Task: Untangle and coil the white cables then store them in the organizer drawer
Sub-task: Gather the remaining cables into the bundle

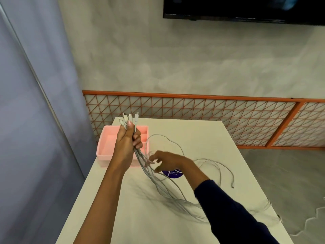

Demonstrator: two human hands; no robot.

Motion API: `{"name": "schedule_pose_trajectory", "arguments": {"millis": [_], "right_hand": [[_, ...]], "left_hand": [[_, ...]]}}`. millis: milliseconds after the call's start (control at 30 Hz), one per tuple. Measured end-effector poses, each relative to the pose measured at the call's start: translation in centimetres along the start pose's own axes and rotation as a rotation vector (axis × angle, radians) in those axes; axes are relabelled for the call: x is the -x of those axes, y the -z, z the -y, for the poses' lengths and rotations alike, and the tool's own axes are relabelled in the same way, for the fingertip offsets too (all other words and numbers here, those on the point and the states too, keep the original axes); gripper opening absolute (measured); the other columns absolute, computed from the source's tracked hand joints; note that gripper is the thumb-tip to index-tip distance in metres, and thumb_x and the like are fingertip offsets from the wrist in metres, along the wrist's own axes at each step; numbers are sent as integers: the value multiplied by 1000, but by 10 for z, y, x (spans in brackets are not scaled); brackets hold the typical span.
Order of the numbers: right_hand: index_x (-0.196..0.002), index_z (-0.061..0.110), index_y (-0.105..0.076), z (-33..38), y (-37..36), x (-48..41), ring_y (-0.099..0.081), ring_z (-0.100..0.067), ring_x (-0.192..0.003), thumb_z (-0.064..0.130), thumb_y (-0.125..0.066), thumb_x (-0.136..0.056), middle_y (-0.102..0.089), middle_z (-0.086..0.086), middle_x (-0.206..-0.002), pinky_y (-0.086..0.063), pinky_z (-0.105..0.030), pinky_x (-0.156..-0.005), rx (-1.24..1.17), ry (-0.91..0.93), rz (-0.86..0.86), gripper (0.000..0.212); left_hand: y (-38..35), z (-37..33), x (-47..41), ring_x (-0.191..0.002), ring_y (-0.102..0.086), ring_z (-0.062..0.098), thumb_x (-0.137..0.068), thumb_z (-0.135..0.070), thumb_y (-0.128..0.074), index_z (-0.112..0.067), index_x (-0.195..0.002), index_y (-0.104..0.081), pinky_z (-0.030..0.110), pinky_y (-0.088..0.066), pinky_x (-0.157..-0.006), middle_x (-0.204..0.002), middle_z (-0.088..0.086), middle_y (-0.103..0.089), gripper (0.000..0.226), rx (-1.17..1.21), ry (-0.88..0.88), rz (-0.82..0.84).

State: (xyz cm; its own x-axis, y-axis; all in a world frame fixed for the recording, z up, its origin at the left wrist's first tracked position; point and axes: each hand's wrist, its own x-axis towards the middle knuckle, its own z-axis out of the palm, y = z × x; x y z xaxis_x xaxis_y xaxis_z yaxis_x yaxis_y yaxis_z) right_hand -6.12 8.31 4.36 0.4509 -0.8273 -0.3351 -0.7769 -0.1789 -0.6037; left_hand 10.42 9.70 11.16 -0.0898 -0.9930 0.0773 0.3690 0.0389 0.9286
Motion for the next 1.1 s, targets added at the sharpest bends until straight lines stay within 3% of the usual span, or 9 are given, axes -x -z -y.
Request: {"name": "schedule_pose_trajectory", "arguments": {"millis": [133,267,433,600,733,800,900,1000,1100], "right_hand": [[-91,5,-63,-42,-45,-9,-46,-13,-77,19,-61,-93,-51,-6,-85,-36,-19,-71,-104,-84,-327,14],[-96,1,-67,-60,-34,3,-46,-18,-83,17,-66,-89,-48,-3,-79,-35,-10,-62,-206,-141,-430,18],[-63,26,-52,-71,12,18,-50,-12,-79,30,-89,-62,-47,-1,-91,-46,-28,-75,-124,-233,-389,37],[-68,13,-61,-60,41,33,-50,-15,-86,35,-76,-78,-51,-2,-88,-35,-23,-73,-238,-135,-710,28],[-70,13,-68,-44,62,42,-45,-15,-96,44,-77,-71,-46,-1,-93,-36,-18,-78,-172,-41,-965,32],[-67,12,-63,-38,72,48,-46,-11,-90,50,-78,-68,-45,0,-92,-37,-14,-69,-202,-56,-1079,41],[-68,13,-53,-42,73,50,-50,-13,-70,66,-61,-75,-47,4,-75,-39,-24,-56,-151,-232,-1194,55],[-88,18,-56,-63,64,52,-65,-26,-69,68,-43,-87,-65,-7,-75,-55,-38,-67,-383,-463,-1232,52],[-104,11,-54,-81,54,65,-62,-20,-61,36,-44,-100,-66,-12,-87,-52,-32,-59,-853,-533,-1222,27]], "left_hand": [[3,-7,1,-41,-26,2,-105,-30,-32,-15,-77,-36,14,-25,-38,-53,-8,-35,32,5,-31,-14],[14,-11,1,-40,-25,0,-105,-29,-30,-17,-74,-34,14,-22,-38,-49,-12,-35,33,-24,-79,-80],[29,-11,-3,-39,-24,0,-106,-29,-30,-19,-72,-31,15,-18,-39,-48,-14,-34,35,-16,-98,-142],[32,-9,-8,-39,-24,0,-106,-28,-32,-20,-73,-31,14,-19,-38,-47,-14,-34,33,15,-80,-191],[32,-6,-9,-39,-25,0,-105,-30,-33,-19,-74,-32,14,-20,-37,-47,-14,-34,33,16,-72,-218],[32,-5,-10,-39,-26,0,-105,-30,-33,-19,-75,-32,13,-21,-37,-47,-14,-35,32,33,-73,-227],[31,-7,-10,-39,-26,0,-105,-30,-34,-19,-75,-33,13,-21,-37,-46,-15,-35,32,46,-78,-246],[34,-9,-10,-39,-25,0,-105,-30,-35,-20,-76,-34,13,-21,-37,-46,-16,-34,30,45,-87,-282],[45,-11,-9,-40,-26,0,-105,-32,-34,-22,-79,-38,13,-21,-37,-46,-17,-33,28,57,-108,-343]]}}
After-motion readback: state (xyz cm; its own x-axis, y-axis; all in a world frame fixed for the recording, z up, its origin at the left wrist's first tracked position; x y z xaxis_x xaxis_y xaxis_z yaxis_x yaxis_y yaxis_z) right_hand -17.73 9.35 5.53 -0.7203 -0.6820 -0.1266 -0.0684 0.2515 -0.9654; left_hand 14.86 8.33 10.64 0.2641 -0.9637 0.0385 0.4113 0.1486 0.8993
